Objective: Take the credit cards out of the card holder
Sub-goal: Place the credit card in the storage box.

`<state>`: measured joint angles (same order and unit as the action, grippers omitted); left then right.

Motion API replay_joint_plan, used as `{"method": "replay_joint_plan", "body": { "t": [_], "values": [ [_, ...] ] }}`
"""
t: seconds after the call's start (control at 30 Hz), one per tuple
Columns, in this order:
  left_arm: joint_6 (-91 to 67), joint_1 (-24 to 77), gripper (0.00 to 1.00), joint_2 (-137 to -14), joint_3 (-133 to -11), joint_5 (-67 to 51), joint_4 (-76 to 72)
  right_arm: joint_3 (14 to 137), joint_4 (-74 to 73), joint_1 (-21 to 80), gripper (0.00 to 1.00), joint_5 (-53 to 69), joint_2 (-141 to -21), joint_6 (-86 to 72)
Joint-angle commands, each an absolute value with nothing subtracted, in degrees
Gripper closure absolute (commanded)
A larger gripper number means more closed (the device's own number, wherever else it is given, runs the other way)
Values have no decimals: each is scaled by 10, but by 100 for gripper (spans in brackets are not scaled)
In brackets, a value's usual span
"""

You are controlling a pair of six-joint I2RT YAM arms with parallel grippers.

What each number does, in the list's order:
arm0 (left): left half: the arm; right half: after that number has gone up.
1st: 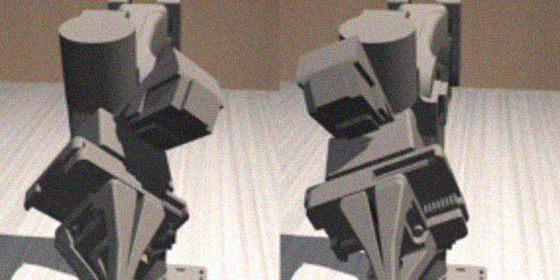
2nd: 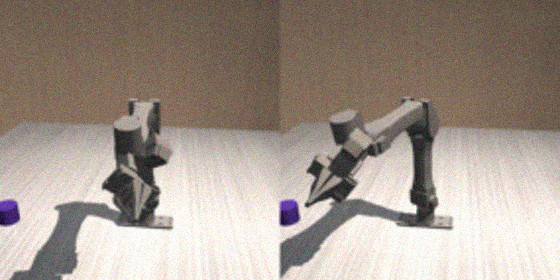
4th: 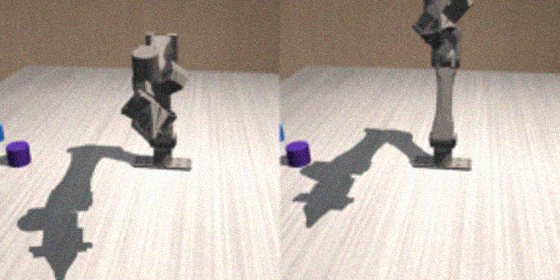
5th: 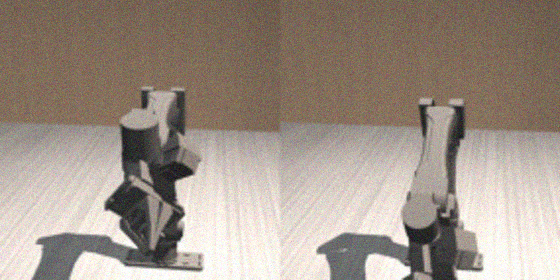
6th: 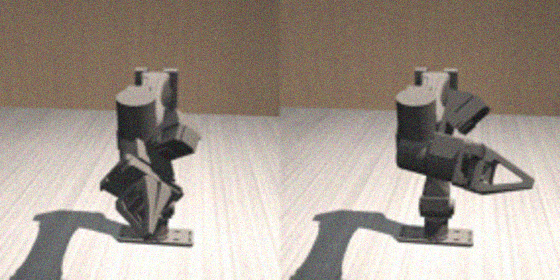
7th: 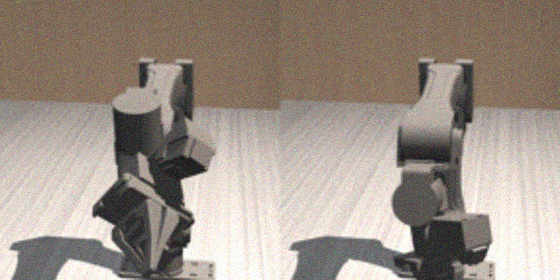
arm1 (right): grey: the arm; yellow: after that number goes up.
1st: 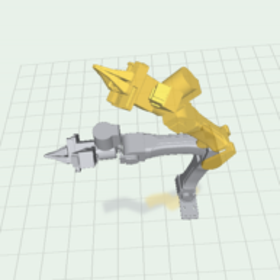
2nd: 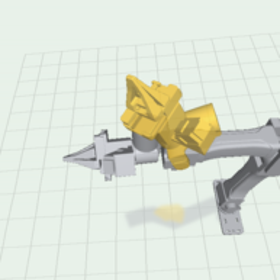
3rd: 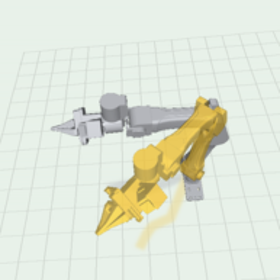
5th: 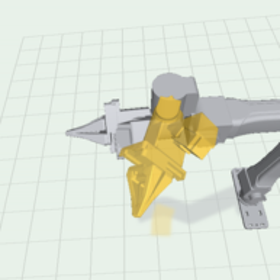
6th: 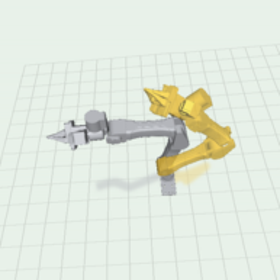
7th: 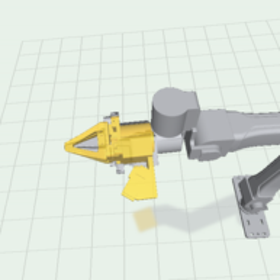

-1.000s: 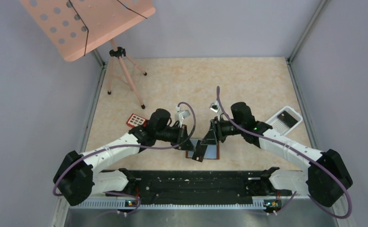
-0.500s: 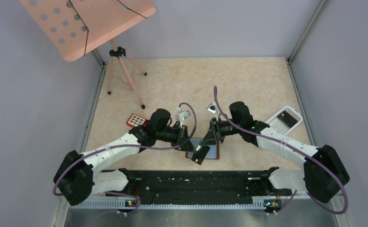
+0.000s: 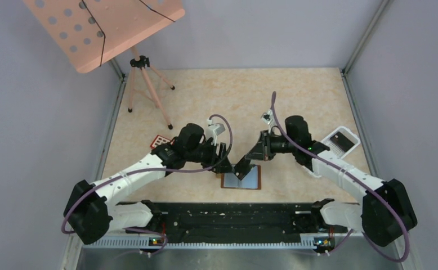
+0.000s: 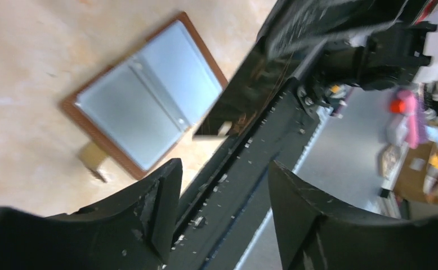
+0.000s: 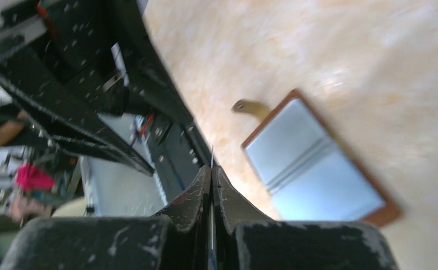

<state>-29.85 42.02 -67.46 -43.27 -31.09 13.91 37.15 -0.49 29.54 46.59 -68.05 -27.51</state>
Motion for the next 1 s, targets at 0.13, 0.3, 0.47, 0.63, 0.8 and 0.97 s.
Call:
{"method": "replay_joint_plan", "body": {
  "t": [0.13, 0.3, 0.47, 0.63, 0.8, 0.97],
  "values": [
    [-250, 417, 13, -662, -524, -119, 278, 392, -80, 118, 100, 314, -590, -313],
    [-251, 417, 6, -612, -552, 39, 334, 438, -175, 9, 100, 137, -540, -290],
    [-235, 417, 1, -550, -551, 135, 353, 475, -211, -60, 100, -24, -531, -259],
    [-204, 416, 1, -502, -510, 219, 328, 503, -211, -136, 100, -76, -554, -235],
    [-173, 417, 1, -462, -460, 253, 293, 530, -207, -208, 100, -67, -592, -223],
    [-157, 417, 1, -462, -461, 276, 291, 535, -195, -245, 100, -54, -630, -220]
  ]
}}
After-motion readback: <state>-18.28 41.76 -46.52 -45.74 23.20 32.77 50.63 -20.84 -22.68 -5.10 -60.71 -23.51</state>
